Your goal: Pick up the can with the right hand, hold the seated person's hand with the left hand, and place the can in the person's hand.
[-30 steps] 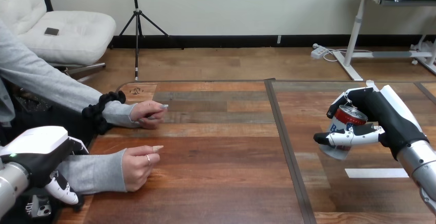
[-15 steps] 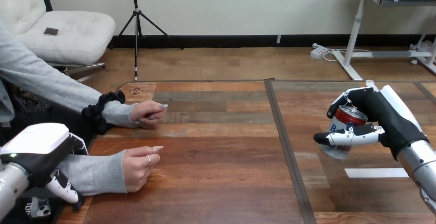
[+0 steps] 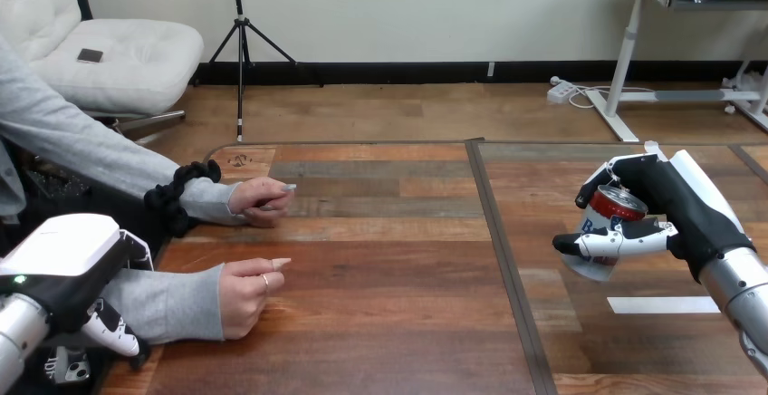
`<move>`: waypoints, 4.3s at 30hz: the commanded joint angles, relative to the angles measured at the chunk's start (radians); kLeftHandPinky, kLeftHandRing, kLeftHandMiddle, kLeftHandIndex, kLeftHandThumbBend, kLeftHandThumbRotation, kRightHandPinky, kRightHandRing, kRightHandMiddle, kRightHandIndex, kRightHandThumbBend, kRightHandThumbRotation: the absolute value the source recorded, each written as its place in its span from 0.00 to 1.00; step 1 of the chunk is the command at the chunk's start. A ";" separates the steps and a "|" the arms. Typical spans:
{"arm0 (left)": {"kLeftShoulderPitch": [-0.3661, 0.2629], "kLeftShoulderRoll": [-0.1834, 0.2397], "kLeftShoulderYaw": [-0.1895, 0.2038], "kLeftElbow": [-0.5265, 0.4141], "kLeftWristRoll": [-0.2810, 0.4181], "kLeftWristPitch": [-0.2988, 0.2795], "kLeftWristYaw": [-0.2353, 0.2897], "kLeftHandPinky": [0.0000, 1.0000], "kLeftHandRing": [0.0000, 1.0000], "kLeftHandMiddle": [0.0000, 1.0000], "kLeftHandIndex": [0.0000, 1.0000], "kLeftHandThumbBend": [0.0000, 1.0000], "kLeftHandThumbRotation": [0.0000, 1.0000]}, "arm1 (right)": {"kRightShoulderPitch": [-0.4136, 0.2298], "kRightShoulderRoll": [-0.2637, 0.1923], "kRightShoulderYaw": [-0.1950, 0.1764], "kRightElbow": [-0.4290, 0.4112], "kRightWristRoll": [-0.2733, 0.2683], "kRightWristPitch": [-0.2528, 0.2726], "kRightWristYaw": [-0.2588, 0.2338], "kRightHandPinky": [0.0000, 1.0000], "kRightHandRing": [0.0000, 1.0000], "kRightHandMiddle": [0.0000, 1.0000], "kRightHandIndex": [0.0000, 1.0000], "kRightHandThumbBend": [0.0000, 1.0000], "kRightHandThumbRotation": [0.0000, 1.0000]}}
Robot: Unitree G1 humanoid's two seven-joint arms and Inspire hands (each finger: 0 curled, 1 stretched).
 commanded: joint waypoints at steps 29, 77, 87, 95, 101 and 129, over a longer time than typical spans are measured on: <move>-0.043 0.026 0.030 -0.038 -0.038 -0.053 0.094 0.13 0.19 0.28 0.46 0.97 0.00 | -0.073 -0.017 -0.023 -0.031 0.025 -0.034 -0.003 0.27 0.30 0.36 0.42 0.87 0.00; 0.038 0.044 0.187 -0.327 -0.156 0.035 -0.008 0.15 0.20 0.28 0.46 0.99 0.00 | -0.076 -0.017 -0.016 -0.029 0.013 -0.020 0.008 0.30 0.32 0.38 0.42 0.85 0.00; 0.040 0.038 0.203 -0.348 -0.166 0.024 -0.010 0.13 0.17 0.25 0.45 1.00 0.00 | -0.074 -0.013 -0.016 -0.030 0.017 -0.028 0.014 0.28 0.31 0.38 0.42 0.85 0.00; 0.044 0.032 0.212 -0.370 -0.170 0.037 -0.019 0.13 0.17 0.25 0.45 1.00 0.00 | -0.071 -0.012 -0.012 -0.036 0.010 -0.032 0.009 0.30 0.33 0.39 0.41 0.85 0.00; 0.042 0.031 0.214 -0.371 -0.172 0.023 -0.009 0.13 0.18 0.27 0.44 1.00 0.00 | -0.069 -0.010 -0.011 -0.040 0.012 -0.029 0.014 0.31 0.34 0.39 0.41 0.84 0.00; 0.015 -0.008 0.183 -0.353 -0.181 0.028 -0.014 0.15 0.20 0.29 0.44 0.96 0.00 | -0.075 0.009 -0.007 -0.032 0.019 -0.041 0.027 0.33 0.35 0.40 0.42 0.84 0.00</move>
